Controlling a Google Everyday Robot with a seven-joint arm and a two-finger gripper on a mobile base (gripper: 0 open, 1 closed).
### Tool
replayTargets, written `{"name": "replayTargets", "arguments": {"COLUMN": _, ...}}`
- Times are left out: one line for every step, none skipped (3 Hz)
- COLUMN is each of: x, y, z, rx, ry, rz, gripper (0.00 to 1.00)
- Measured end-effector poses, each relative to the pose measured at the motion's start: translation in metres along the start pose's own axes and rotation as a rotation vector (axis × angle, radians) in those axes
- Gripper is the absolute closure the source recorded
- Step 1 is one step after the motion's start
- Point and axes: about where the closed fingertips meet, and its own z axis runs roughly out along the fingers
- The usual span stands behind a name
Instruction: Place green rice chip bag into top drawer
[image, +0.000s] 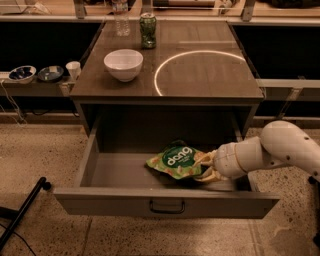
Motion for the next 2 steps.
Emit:
{"name": "replayTargets", "arguments": {"x": -0.0048, "y": -0.0014, "z": 0.0130, "rx": -0.028, "ry": 0.006, "rz": -0.022, "gripper": 0.84}}
{"name": "replayTargets", "arguments": {"x": -0.0047, "y": -0.0013, "z": 0.0128, "rx": -0.028, "ry": 0.006, "rz": -0.021, "gripper": 0.61}}
